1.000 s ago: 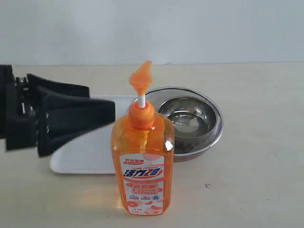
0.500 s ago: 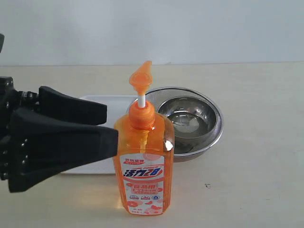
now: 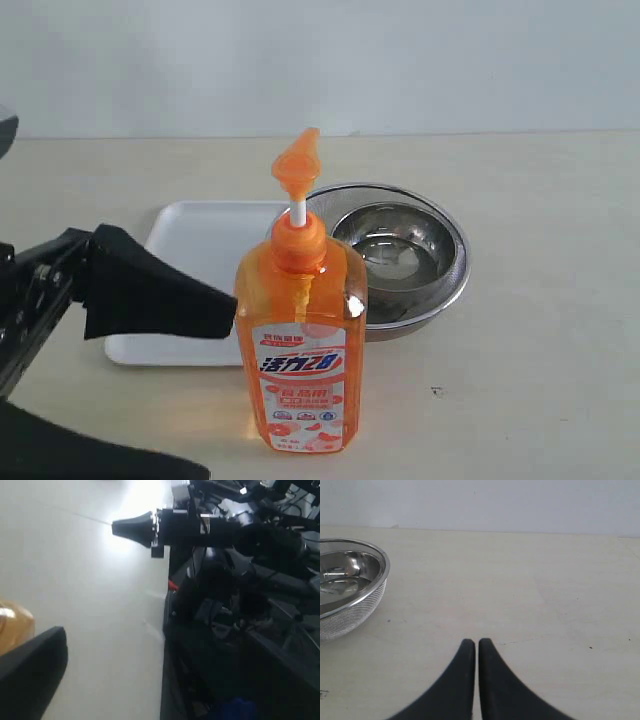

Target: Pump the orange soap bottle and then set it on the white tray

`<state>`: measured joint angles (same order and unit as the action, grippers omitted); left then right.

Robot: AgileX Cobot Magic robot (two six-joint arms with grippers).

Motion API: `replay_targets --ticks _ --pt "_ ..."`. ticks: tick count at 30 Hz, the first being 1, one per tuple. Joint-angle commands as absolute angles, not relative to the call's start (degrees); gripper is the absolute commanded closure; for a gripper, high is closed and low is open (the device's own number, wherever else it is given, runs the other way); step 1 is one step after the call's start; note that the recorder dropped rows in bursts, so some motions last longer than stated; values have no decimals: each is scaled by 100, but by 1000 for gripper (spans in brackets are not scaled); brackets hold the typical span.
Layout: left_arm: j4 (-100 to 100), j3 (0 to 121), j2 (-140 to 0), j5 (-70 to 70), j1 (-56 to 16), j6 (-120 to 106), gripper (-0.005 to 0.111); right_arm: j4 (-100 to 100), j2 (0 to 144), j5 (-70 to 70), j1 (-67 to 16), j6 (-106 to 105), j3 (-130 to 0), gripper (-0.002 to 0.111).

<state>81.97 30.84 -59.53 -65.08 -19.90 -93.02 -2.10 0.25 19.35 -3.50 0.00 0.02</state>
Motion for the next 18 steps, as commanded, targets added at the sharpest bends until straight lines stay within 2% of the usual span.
replay_targets --ticks 1,9,18 --pt "7541 3063 -5898 -6013 -1981 -8219 21 -204 0 1886 -371 0 0 108" --pt "5826 3063 -5898 -3045 -2000 -4269 21 -204 0 1886 -371 0 0 108" --pt "5028 3063 -5650 -1567 -2264 -4738 21 -204 0 1886 -371 0 0 108"
